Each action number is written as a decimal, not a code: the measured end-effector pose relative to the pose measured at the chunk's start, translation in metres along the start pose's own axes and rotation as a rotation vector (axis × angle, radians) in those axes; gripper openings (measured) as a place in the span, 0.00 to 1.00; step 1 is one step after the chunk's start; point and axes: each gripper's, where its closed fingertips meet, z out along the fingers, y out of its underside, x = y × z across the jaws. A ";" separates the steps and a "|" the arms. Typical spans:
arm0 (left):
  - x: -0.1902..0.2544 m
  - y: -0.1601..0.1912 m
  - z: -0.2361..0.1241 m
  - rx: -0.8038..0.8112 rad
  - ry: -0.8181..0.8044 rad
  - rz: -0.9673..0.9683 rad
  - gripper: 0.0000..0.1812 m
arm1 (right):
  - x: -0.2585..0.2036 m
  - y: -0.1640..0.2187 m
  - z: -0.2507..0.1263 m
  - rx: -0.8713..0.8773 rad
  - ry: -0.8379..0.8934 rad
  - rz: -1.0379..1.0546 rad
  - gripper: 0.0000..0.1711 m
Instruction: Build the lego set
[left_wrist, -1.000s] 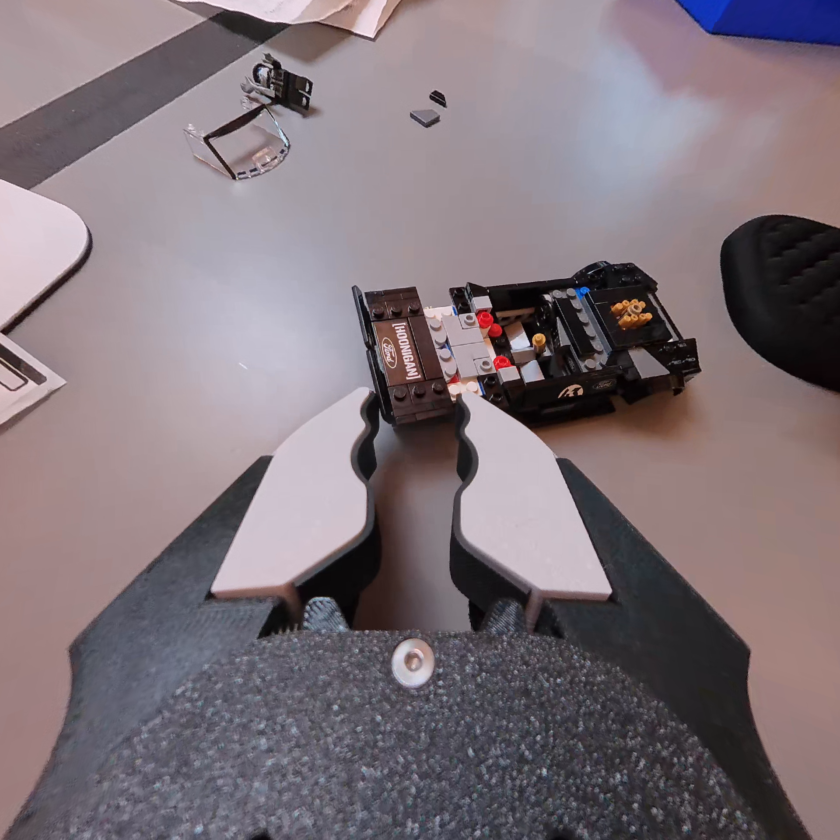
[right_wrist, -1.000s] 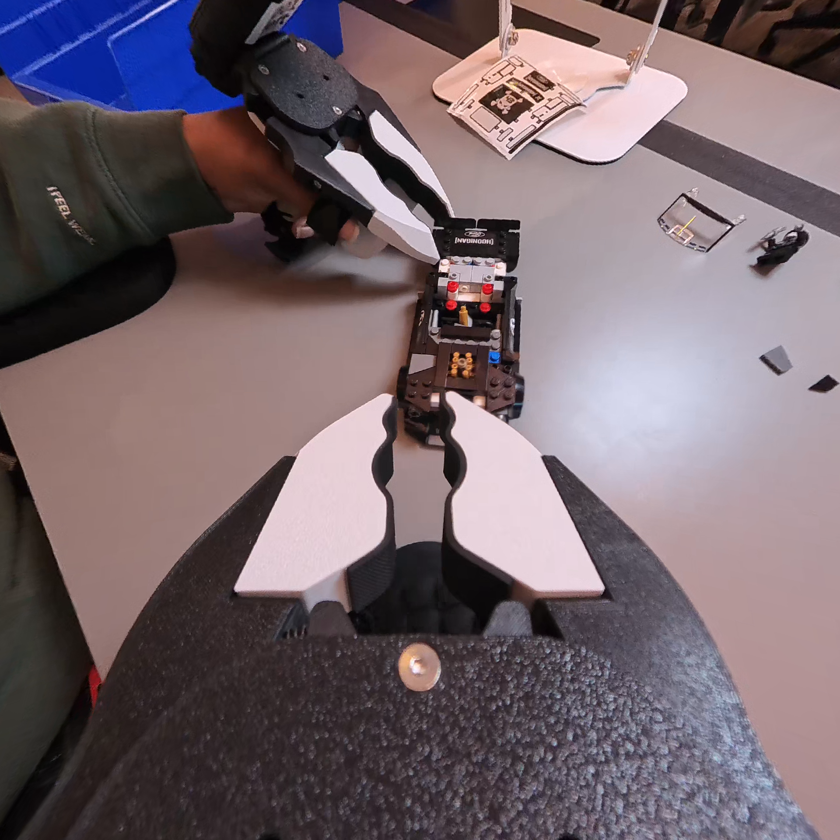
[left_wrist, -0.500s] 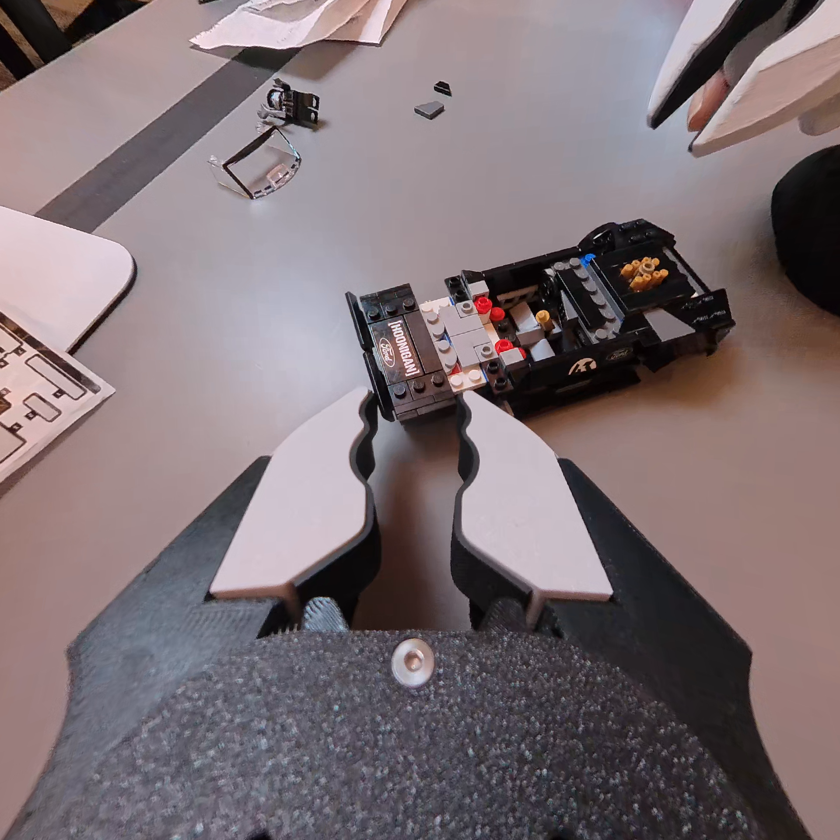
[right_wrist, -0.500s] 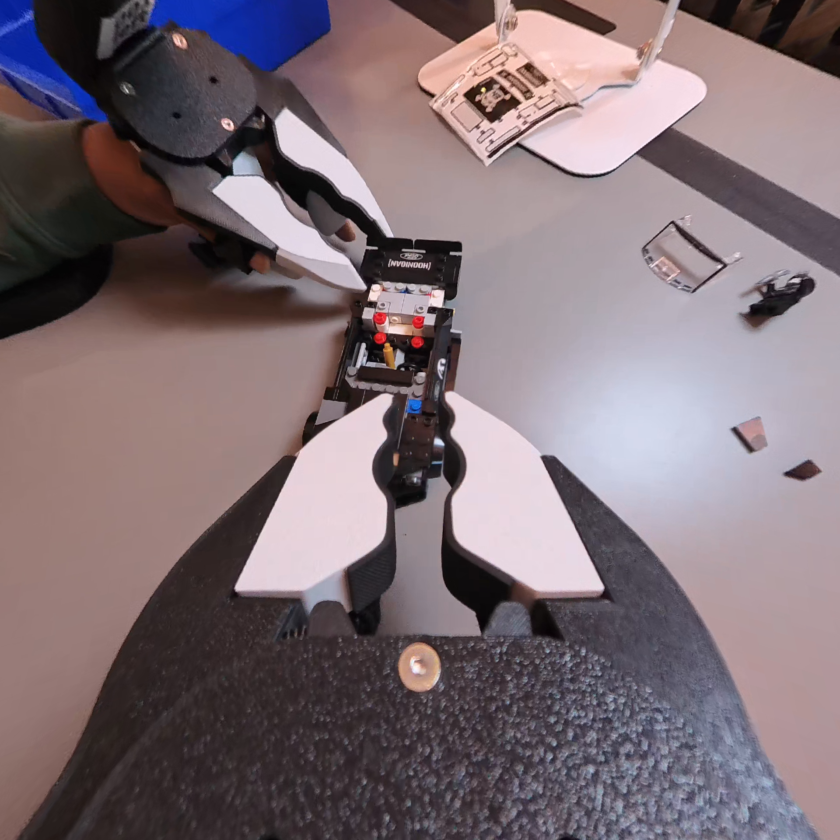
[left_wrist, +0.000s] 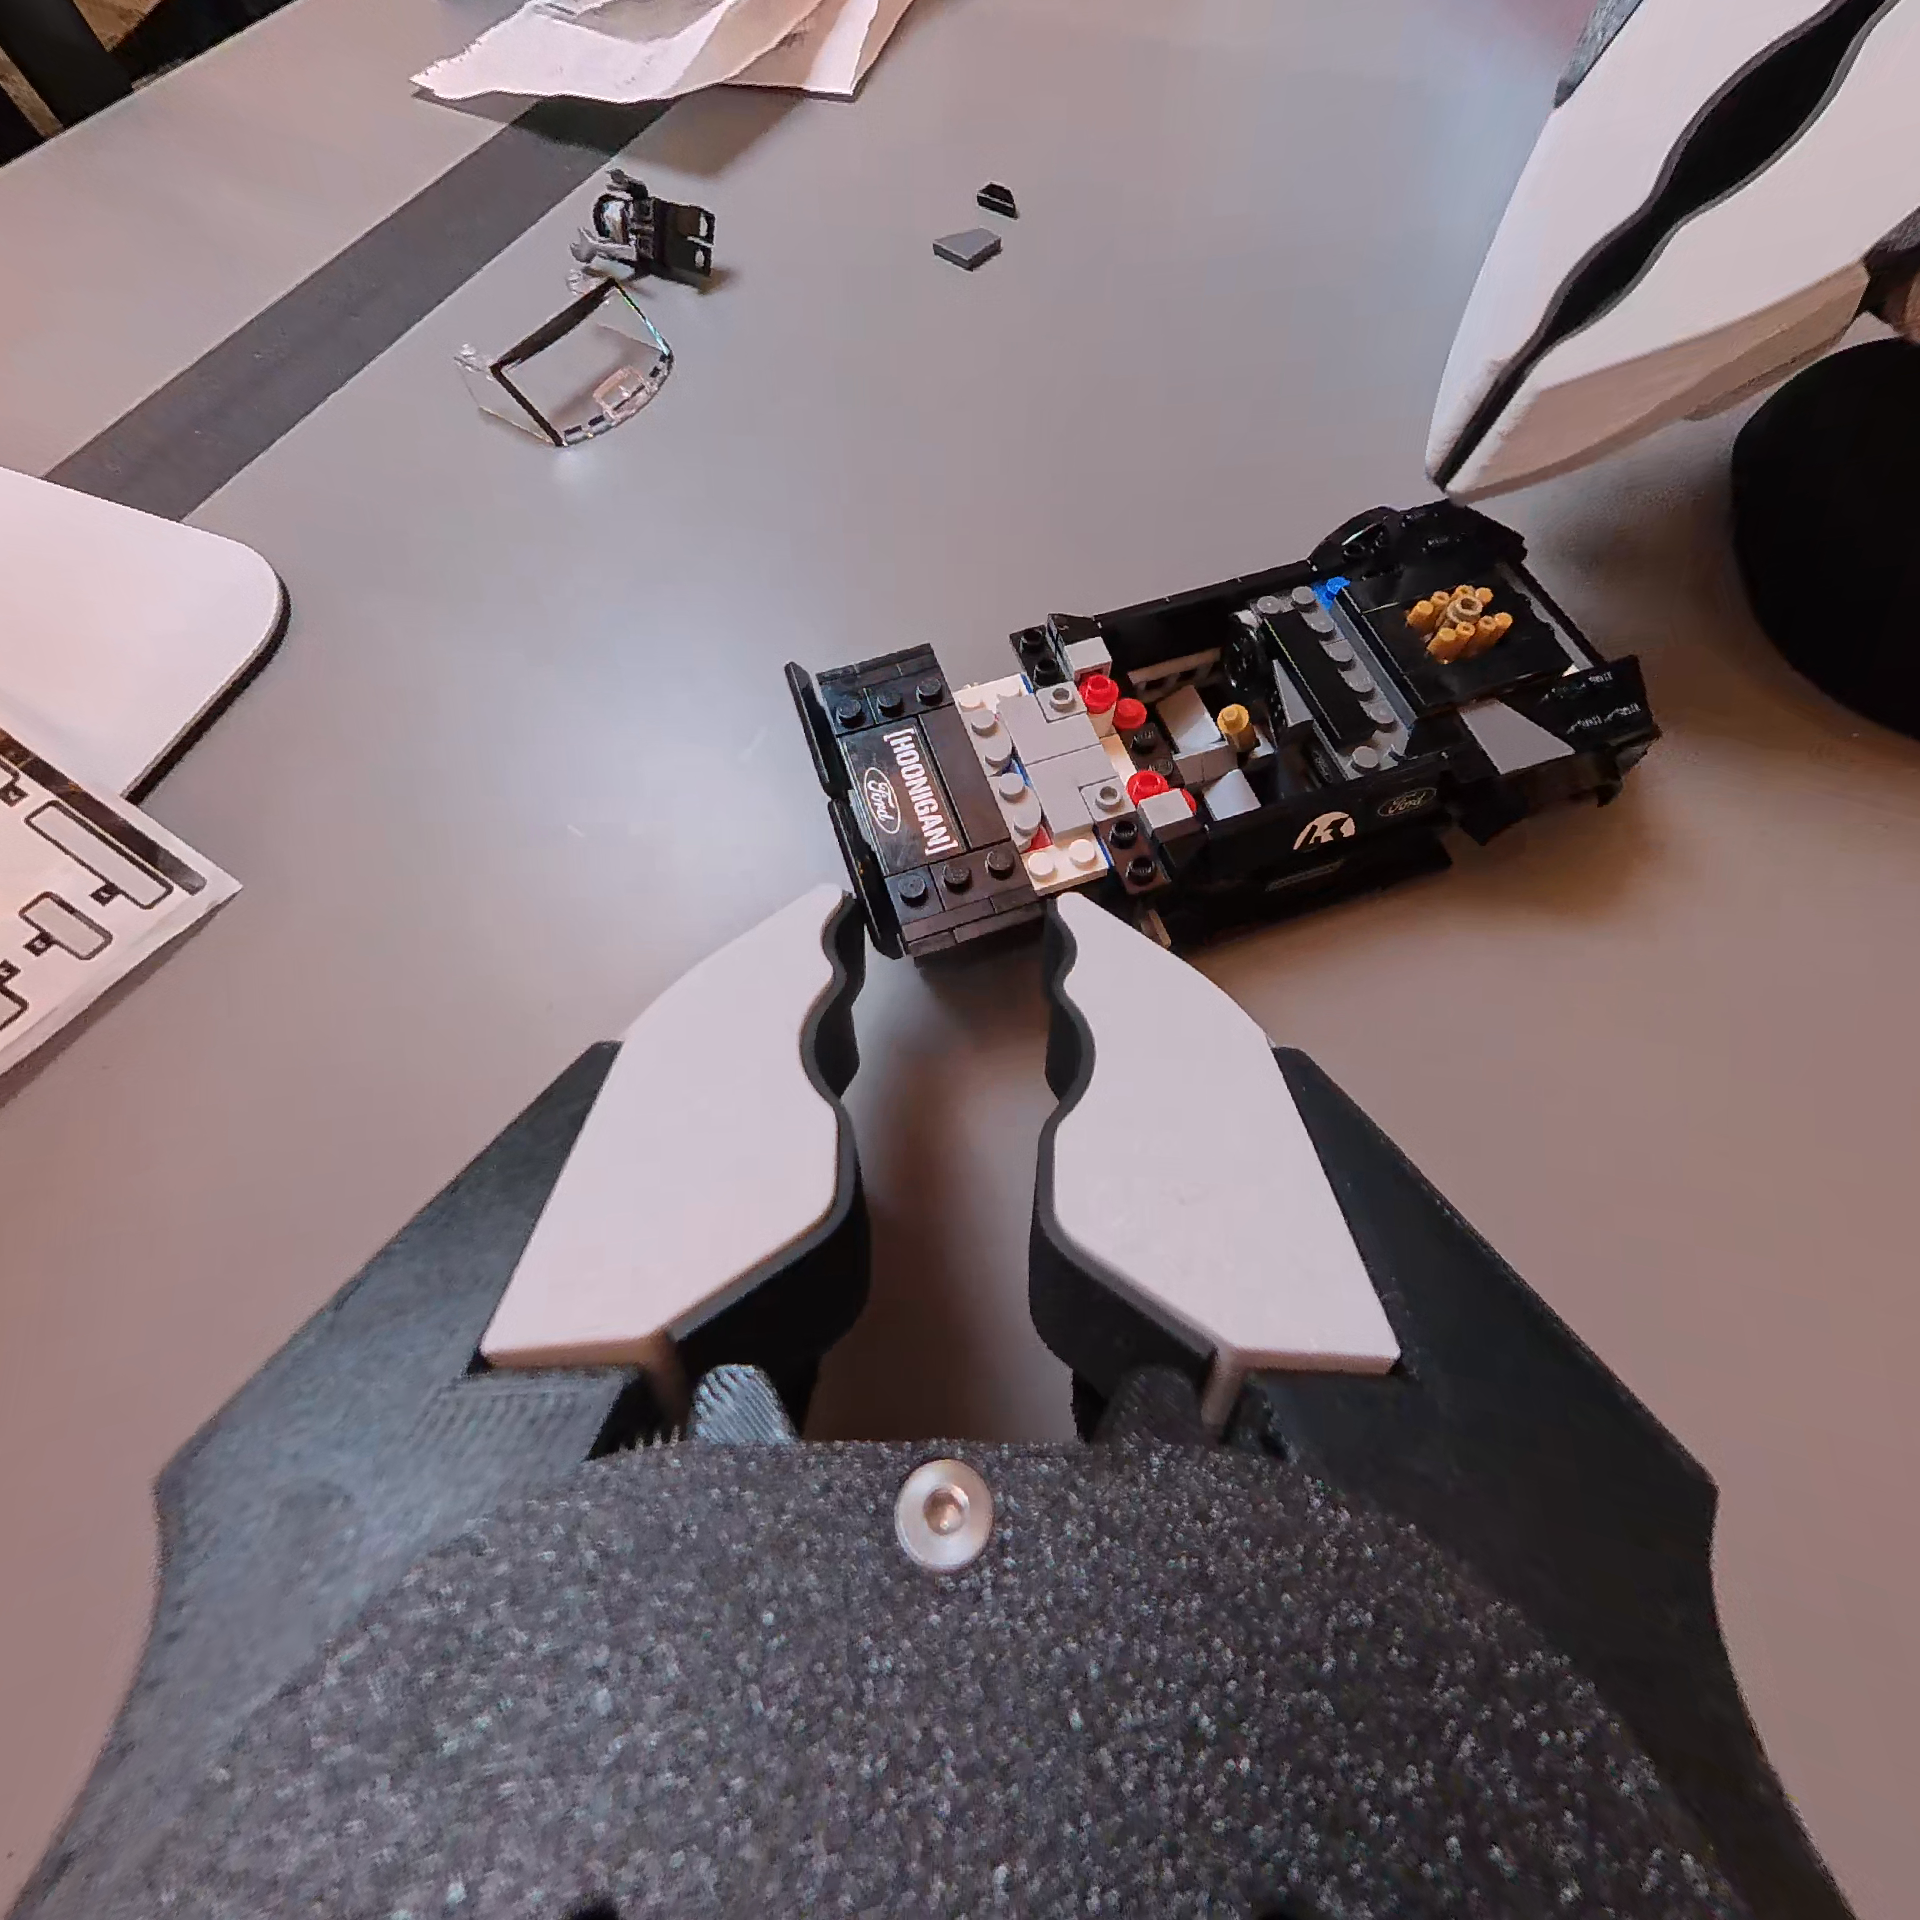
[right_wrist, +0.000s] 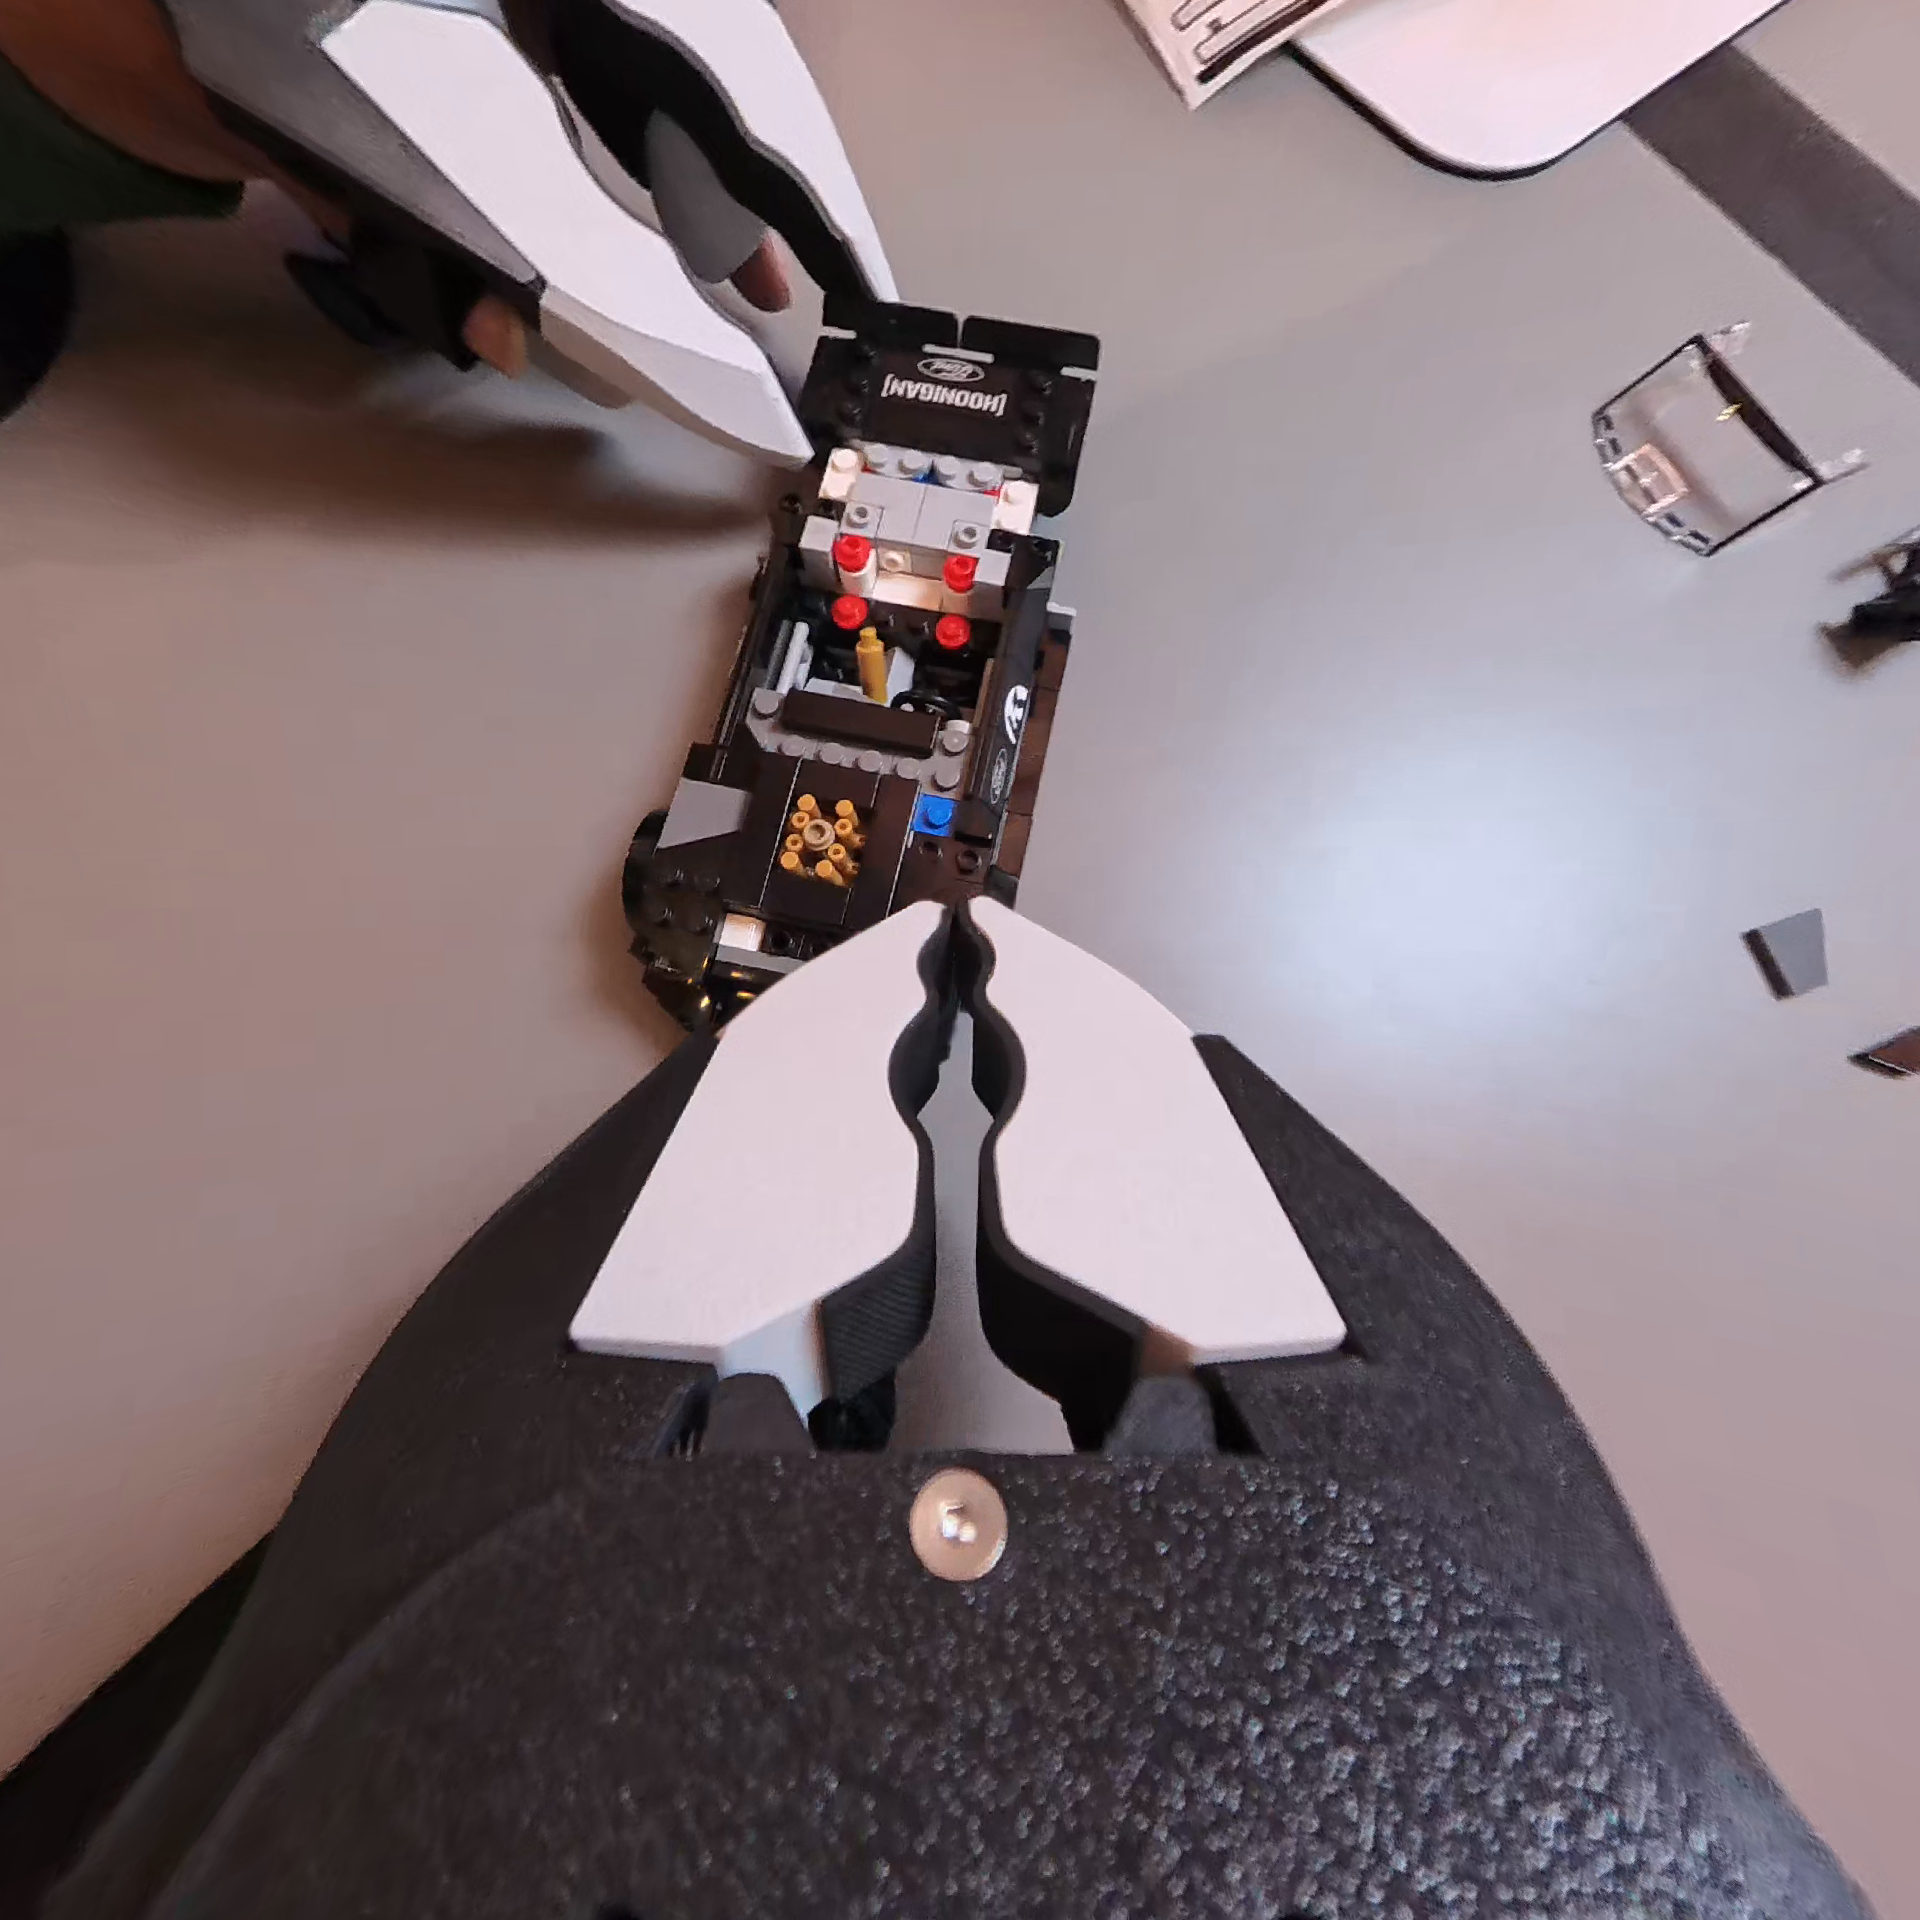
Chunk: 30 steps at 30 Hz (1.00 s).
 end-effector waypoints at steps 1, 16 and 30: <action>0.000 0.000 0.000 0.000 0.003 -0.003 0.18 | -0.001 0.002 0.001 -0.006 -0.012 -0.004 0.00; 0.000 0.000 -0.001 0.003 0.013 -0.017 0.18 | -0.007 0.001 0.005 -0.001 -0.100 -0.018 0.00; -0.010 -0.002 0.003 -0.002 -0.006 -0.003 0.17 | 0.010 -0.016 -0.004 0.095 -0.180 -0.008 0.00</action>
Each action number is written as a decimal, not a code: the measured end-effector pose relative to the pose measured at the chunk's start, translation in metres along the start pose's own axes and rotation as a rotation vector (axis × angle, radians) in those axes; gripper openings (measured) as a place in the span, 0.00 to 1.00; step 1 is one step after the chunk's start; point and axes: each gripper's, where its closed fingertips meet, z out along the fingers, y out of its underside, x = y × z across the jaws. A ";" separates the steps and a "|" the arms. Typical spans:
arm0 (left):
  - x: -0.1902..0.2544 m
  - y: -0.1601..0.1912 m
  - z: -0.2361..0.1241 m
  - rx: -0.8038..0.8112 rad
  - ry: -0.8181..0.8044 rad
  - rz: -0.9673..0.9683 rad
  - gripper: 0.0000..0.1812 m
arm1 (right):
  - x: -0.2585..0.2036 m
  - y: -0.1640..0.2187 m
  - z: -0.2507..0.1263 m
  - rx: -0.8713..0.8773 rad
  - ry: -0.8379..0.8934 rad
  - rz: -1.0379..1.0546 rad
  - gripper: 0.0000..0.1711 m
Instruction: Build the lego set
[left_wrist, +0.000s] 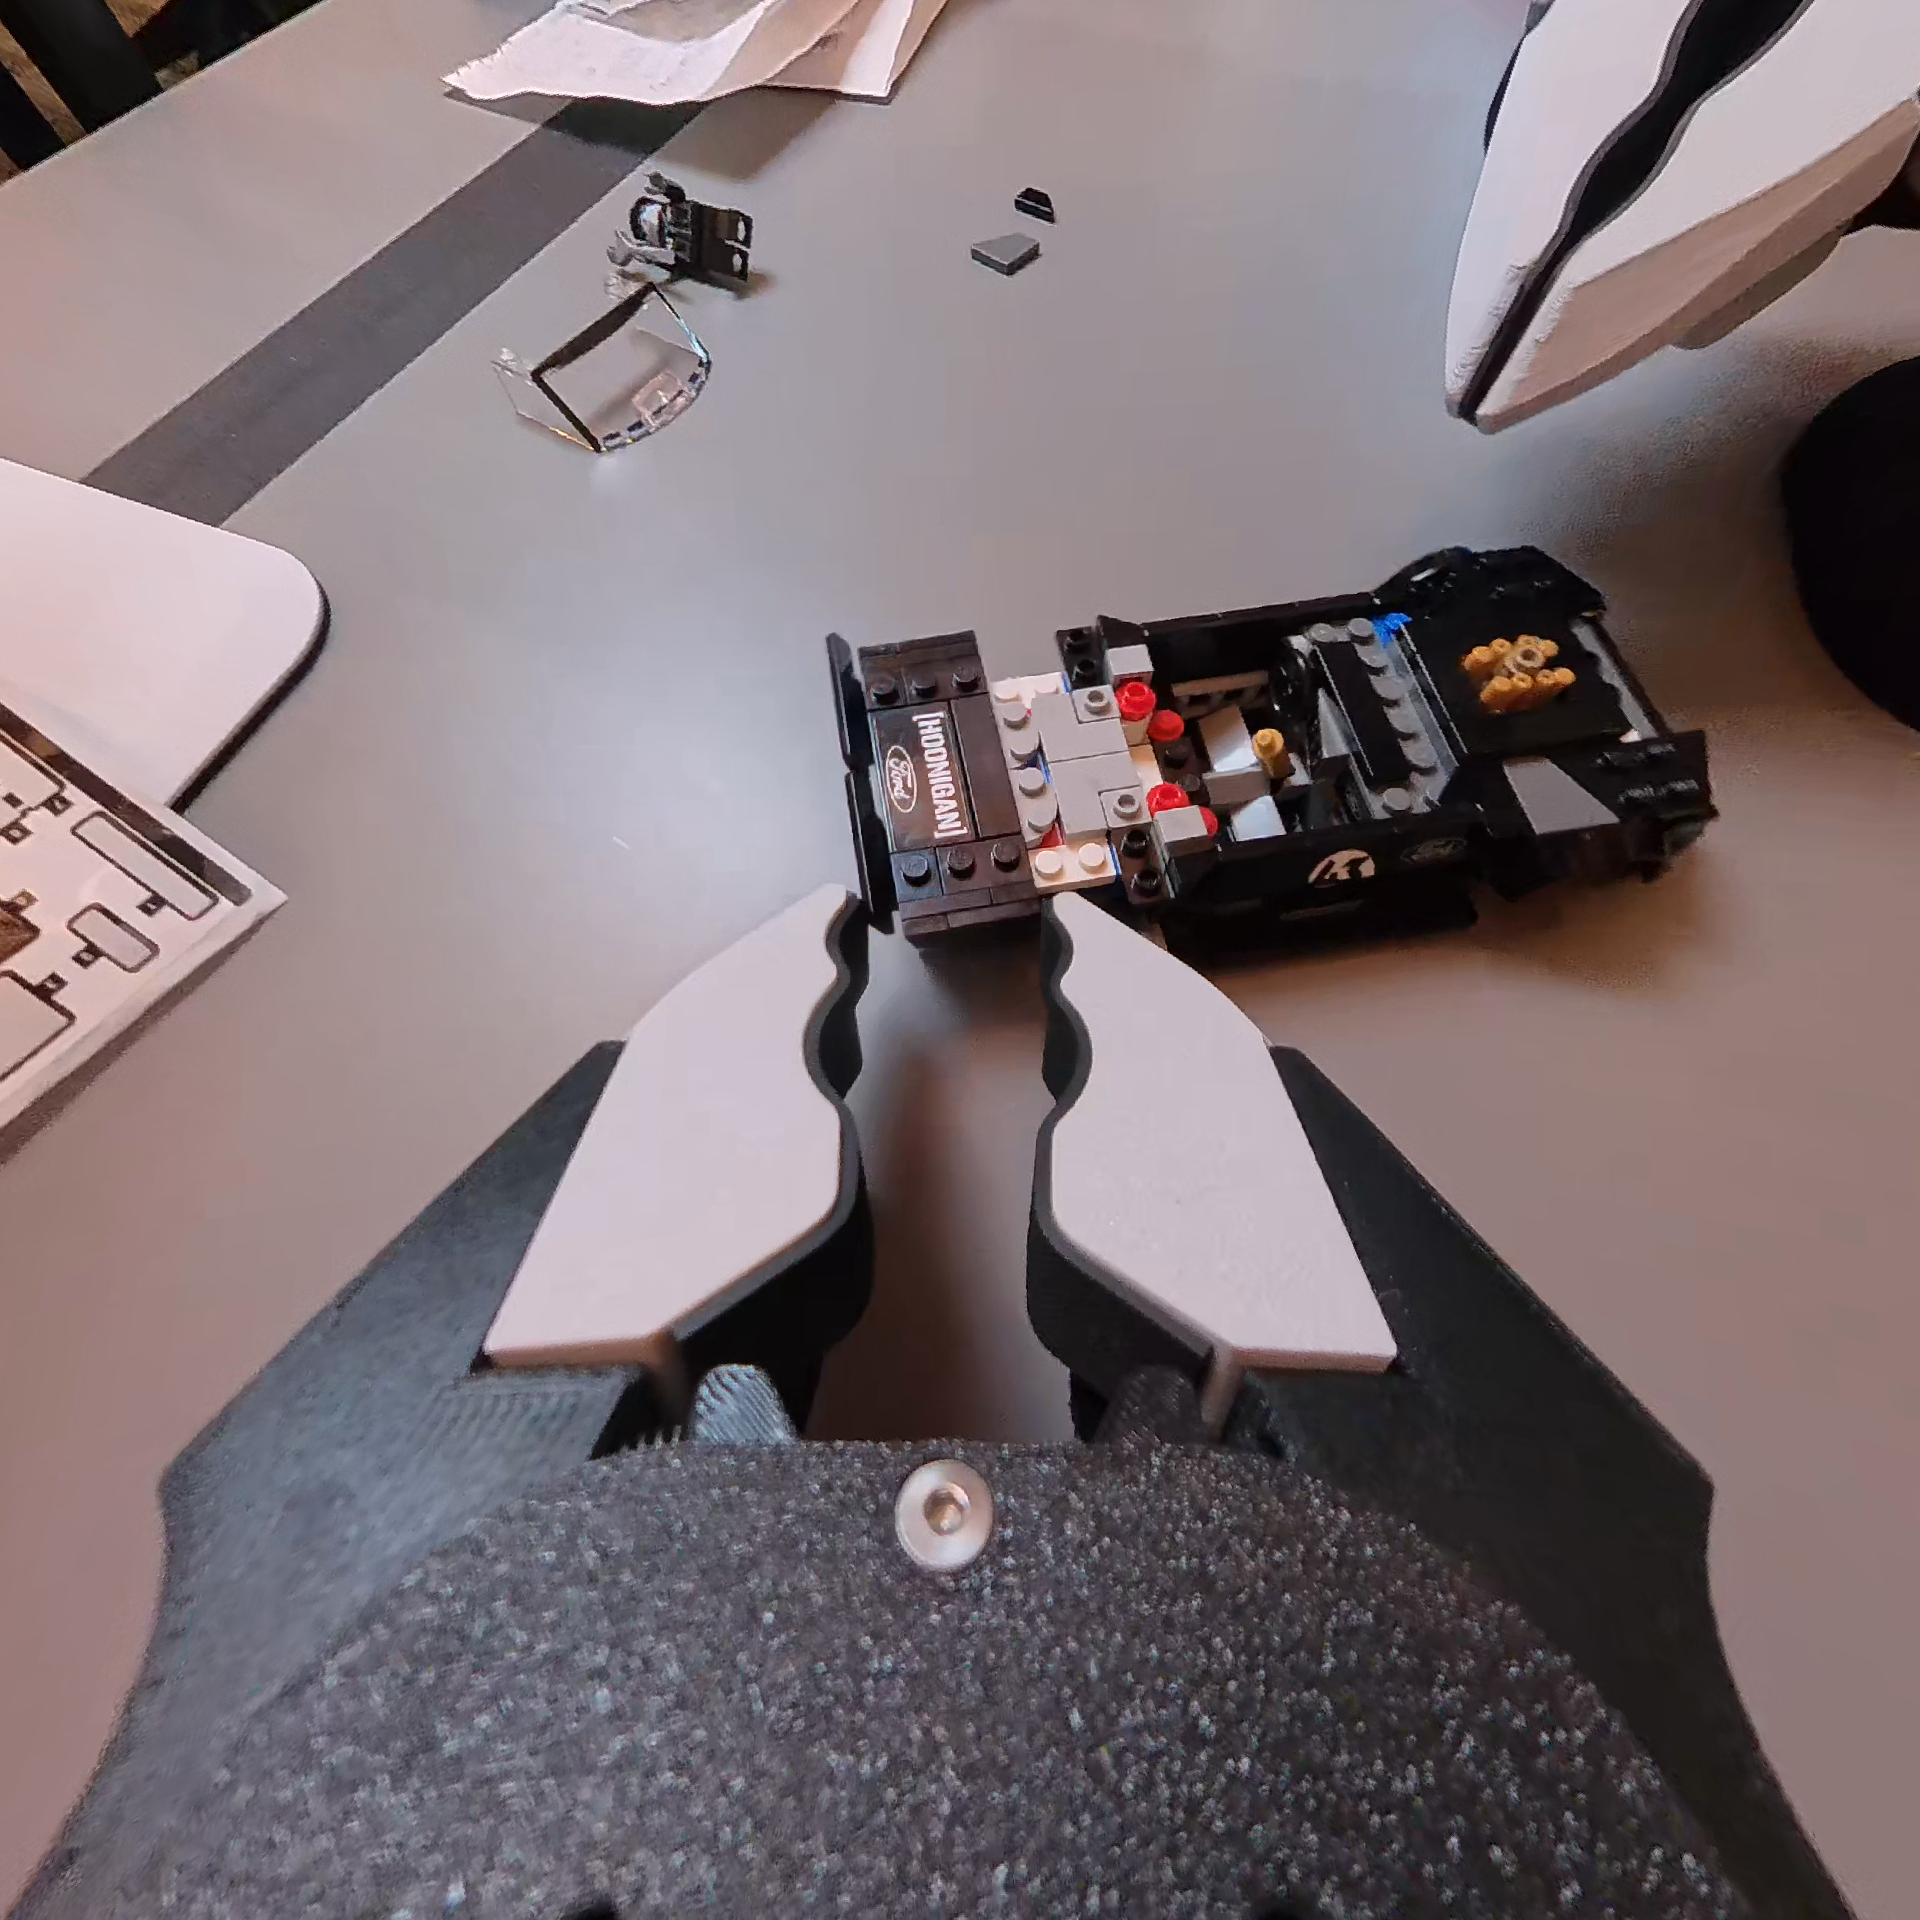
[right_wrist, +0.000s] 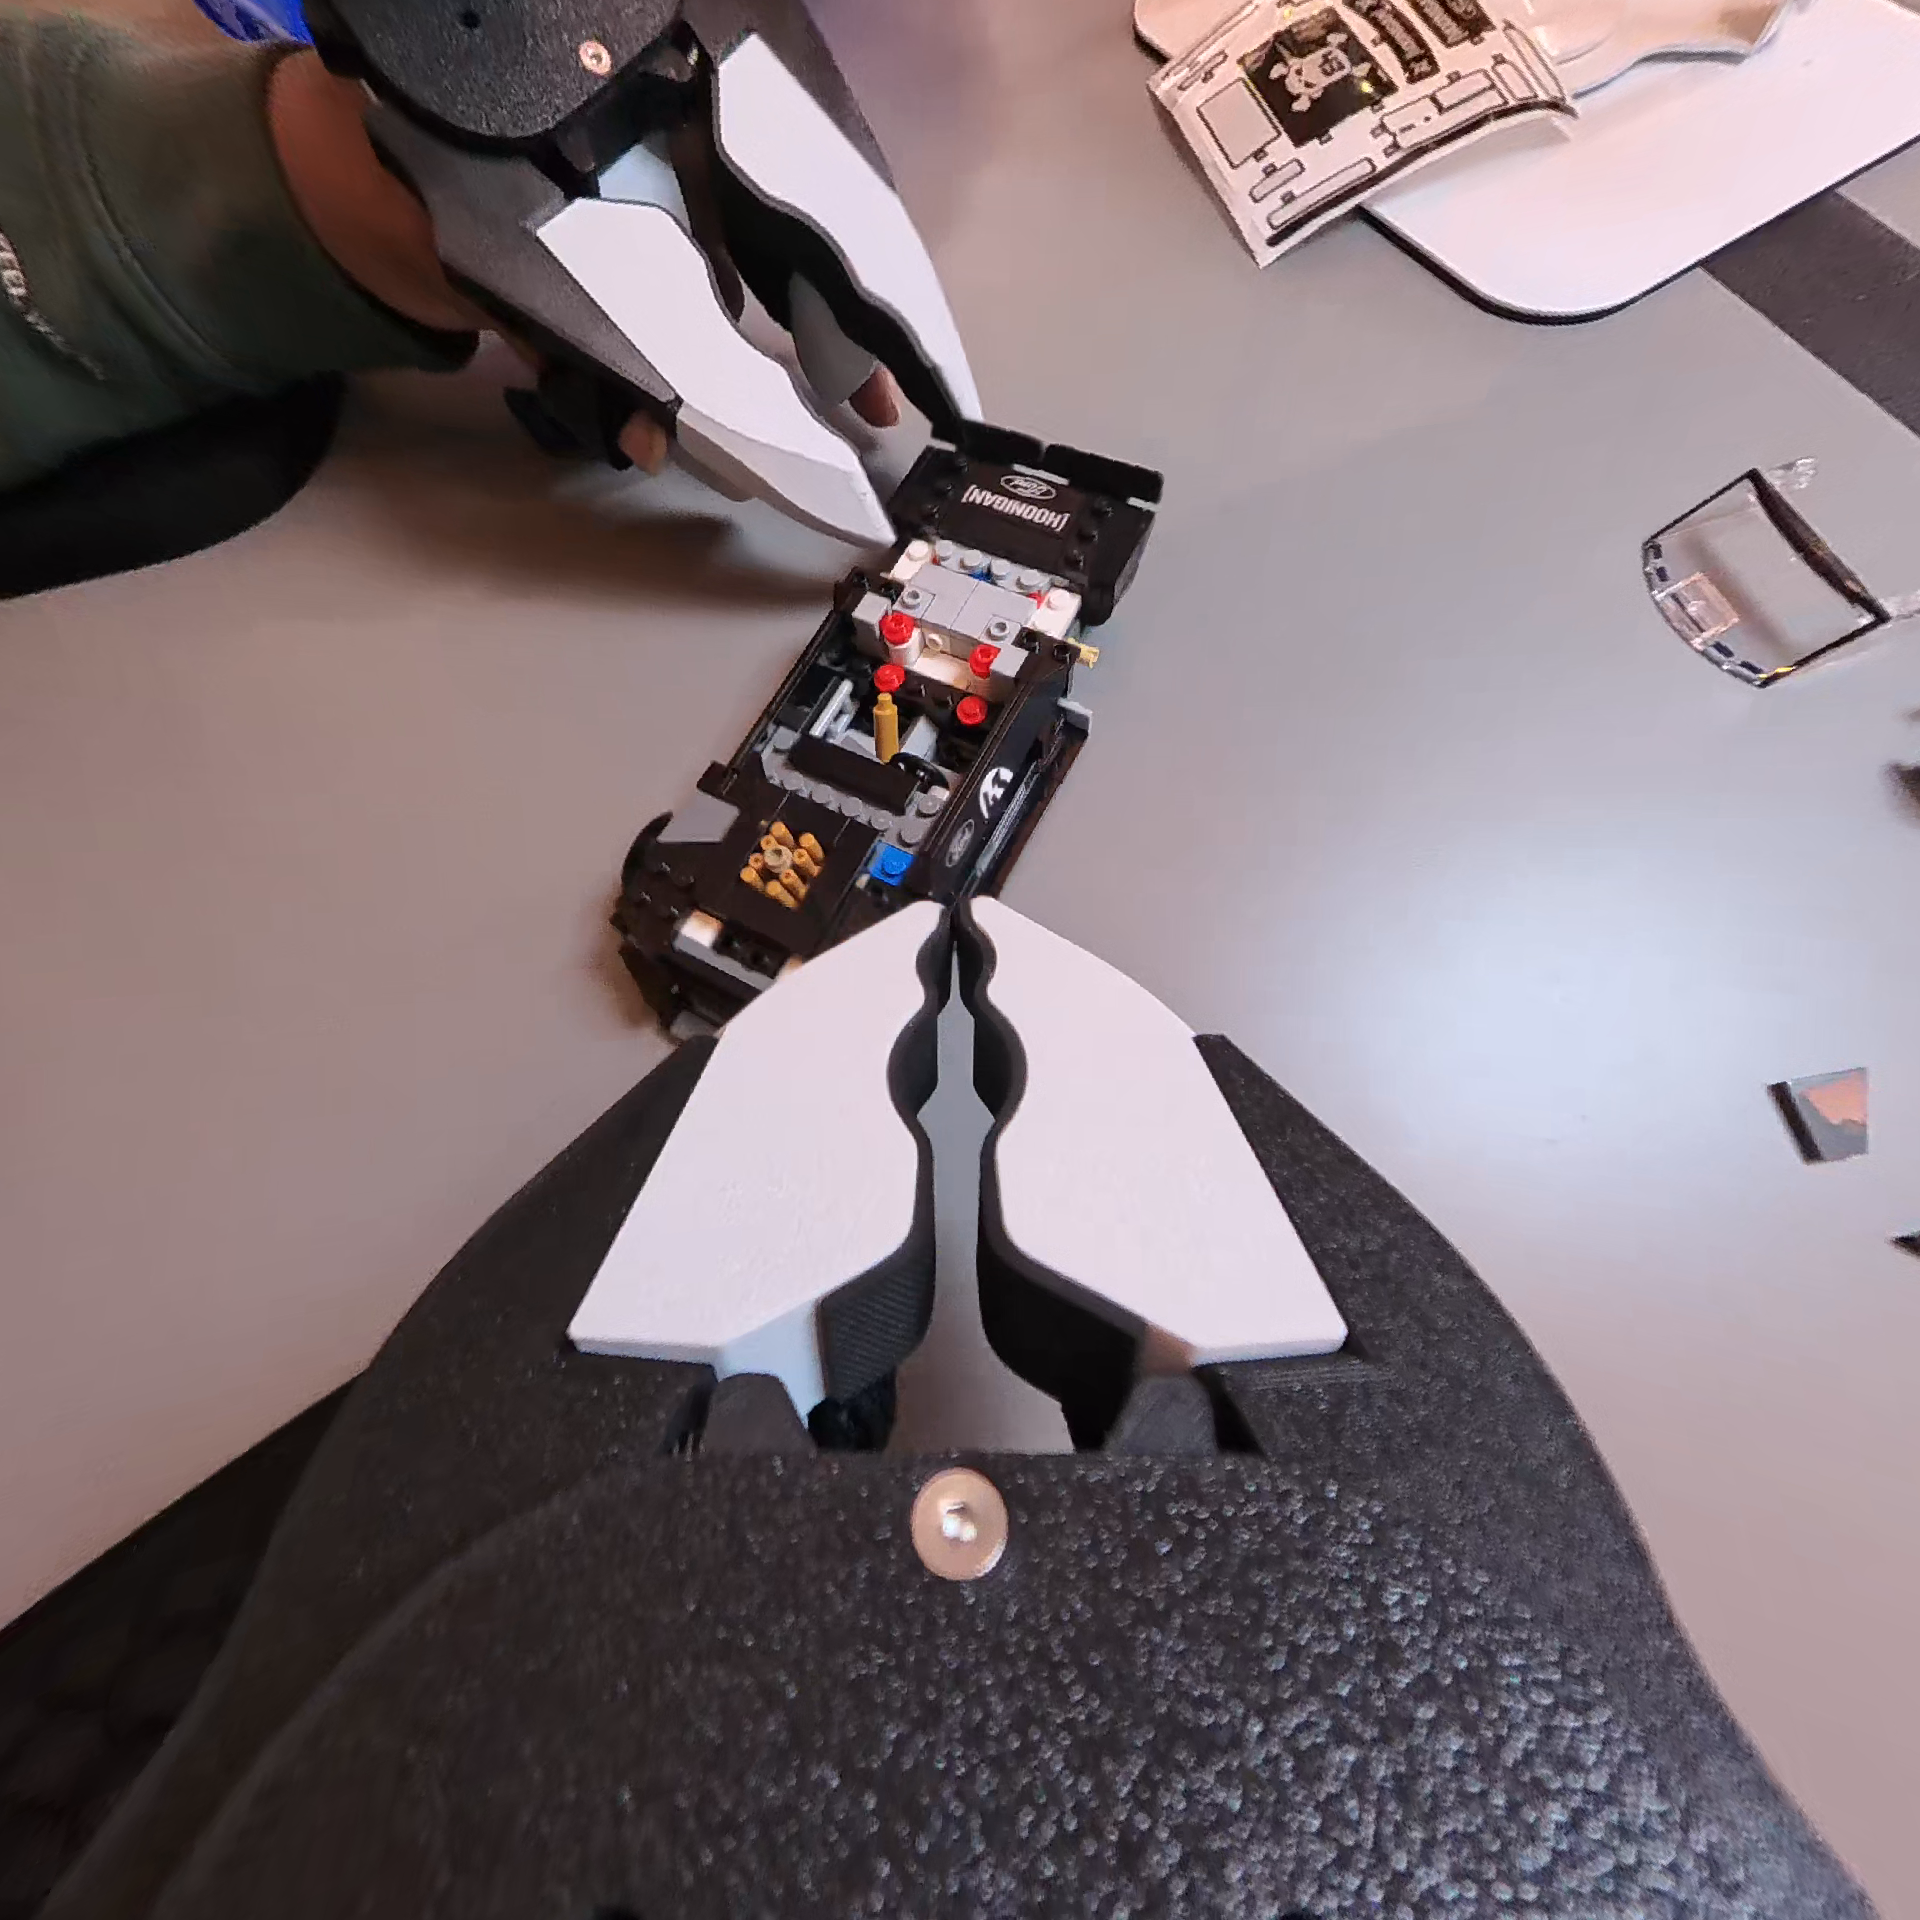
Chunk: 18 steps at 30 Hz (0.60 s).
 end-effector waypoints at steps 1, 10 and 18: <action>-0.002 0.000 0.001 -0.003 -0.001 0.003 0.17 | 0.000 0.001 0.001 0.005 -0.008 0.006 0.00; -0.014 -0.008 0.002 0.035 -0.001 -0.009 0.18 | -0.018 0.022 0.009 -0.005 -0.126 -0.004 0.10; -0.014 -0.007 -0.019 0.102 -0.032 -0.038 0.18 | -0.038 0.024 0.017 0.005 -0.248 -0.046 0.15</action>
